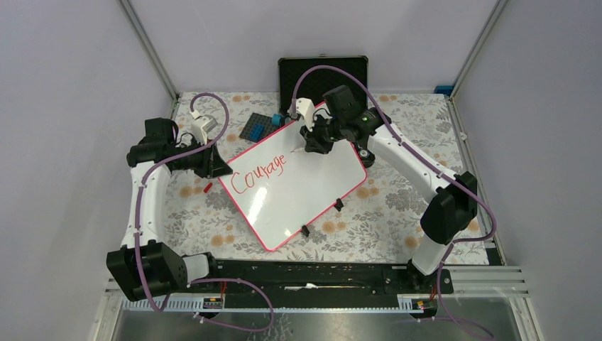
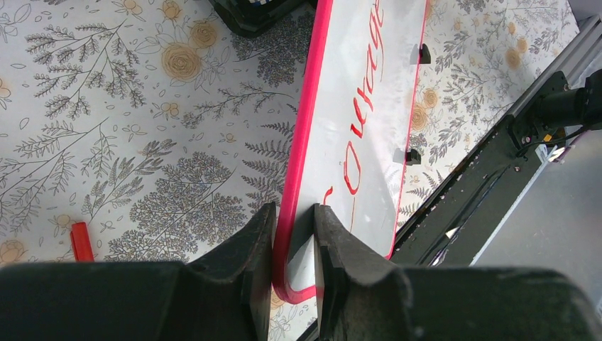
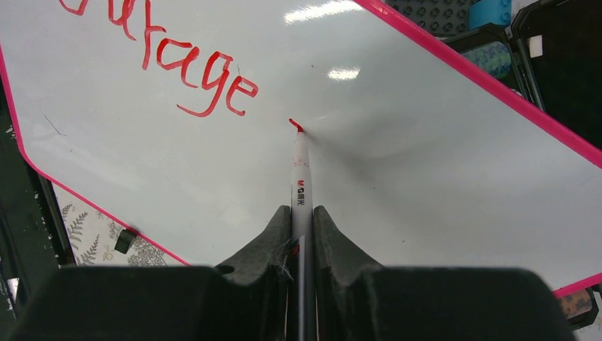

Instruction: Write a sentence on the whiteboard

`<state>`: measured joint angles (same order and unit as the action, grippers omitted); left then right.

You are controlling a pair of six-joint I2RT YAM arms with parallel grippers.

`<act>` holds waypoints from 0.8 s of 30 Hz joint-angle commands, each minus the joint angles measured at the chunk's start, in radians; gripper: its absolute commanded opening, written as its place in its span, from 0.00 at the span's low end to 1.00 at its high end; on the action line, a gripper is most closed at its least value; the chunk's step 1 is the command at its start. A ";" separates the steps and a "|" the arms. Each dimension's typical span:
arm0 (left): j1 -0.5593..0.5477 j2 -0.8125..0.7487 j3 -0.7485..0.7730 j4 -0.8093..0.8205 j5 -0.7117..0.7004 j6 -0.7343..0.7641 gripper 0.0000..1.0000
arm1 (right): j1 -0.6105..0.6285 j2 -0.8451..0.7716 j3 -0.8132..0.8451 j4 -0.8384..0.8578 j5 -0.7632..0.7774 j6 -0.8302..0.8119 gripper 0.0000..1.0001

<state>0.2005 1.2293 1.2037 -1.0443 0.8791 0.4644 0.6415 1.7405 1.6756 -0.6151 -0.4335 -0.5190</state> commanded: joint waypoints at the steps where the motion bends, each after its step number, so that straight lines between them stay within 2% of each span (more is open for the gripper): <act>1: -0.001 -0.019 -0.008 0.036 -0.029 0.017 0.06 | -0.002 -0.005 0.019 0.024 0.046 -0.020 0.00; 24: -0.002 -0.021 -0.008 0.035 -0.022 0.021 0.06 | 0.014 -0.014 0.006 -0.016 -0.024 -0.032 0.00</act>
<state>0.2005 1.2293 1.2018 -1.0451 0.8822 0.4625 0.6415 1.7405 1.6779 -0.6205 -0.4366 -0.5346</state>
